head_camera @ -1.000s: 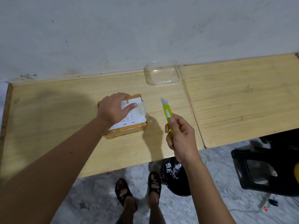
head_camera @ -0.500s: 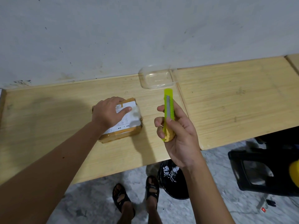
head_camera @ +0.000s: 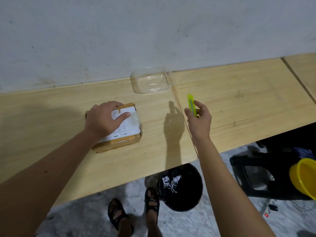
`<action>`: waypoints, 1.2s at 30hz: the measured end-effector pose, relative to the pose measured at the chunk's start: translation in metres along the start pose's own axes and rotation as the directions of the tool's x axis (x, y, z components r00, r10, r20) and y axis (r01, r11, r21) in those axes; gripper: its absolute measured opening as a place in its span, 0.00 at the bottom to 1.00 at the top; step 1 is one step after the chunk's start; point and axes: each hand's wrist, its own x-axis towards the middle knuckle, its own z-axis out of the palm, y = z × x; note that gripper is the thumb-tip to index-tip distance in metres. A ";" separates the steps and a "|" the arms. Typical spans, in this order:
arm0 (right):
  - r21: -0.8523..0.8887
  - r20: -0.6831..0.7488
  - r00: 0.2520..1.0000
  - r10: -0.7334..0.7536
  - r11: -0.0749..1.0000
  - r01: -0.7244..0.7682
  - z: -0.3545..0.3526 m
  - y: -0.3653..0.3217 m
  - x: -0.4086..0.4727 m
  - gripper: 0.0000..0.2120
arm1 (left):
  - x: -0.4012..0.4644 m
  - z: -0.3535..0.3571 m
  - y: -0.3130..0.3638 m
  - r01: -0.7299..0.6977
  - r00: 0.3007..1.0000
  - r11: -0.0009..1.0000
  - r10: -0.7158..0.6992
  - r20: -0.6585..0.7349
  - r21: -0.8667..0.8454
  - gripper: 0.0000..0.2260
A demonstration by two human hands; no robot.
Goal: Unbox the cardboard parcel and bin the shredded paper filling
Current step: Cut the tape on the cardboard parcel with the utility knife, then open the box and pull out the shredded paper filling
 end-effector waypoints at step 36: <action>-0.142 0.414 0.860 -0.300 0.912 0.386 0.070 0.001 0.022 0.22 | -0.028 0.003 -0.020 -0.030 0.978 1.000 0.029 -0.208 0.001 0.36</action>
